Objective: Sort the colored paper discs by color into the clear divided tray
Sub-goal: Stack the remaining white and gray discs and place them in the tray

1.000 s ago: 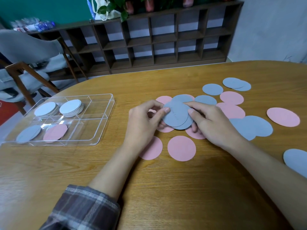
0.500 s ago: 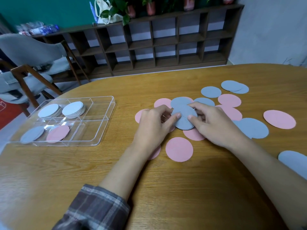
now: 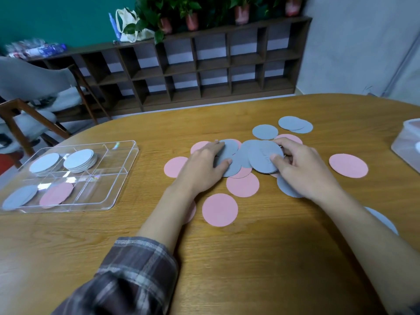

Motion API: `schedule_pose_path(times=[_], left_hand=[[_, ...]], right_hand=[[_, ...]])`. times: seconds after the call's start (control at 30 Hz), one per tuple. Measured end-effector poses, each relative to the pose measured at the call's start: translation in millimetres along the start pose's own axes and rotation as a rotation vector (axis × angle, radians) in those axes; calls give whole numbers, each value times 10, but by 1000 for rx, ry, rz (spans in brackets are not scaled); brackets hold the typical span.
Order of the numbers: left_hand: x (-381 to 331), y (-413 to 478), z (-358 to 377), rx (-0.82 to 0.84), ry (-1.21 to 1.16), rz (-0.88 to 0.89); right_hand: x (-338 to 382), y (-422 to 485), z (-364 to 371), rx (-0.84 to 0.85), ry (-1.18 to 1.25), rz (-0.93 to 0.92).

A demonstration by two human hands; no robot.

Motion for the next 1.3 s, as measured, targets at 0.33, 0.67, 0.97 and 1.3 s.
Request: schedule_pose_path(times=[0.33, 0.67, 0.97, 1.3], left_hand=[[84, -109, -33, -47, -3, 79], [-2, -147, -260, -183, -343, 81], [-67, -174, -95, -92, -751, -36], [-260, -305, -115, -213, -440, 85]], right_hand=[[-30, 56, 49, -36, 28, 4], [6, 60, 134, -5, -20, -29], [-15, 79, 273, 54, 210, 11], [15, 78, 95, 3, 24, -57]])
Point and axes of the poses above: each hand's wrist, its own y-axis towards the middle knuckle, its own z-axis out of the palm, x = y × z, the point moved 8 cm from there along y, towards the middle knuckle, and after that the axes turned 8 degrees about -z, right-handed, at the moved point
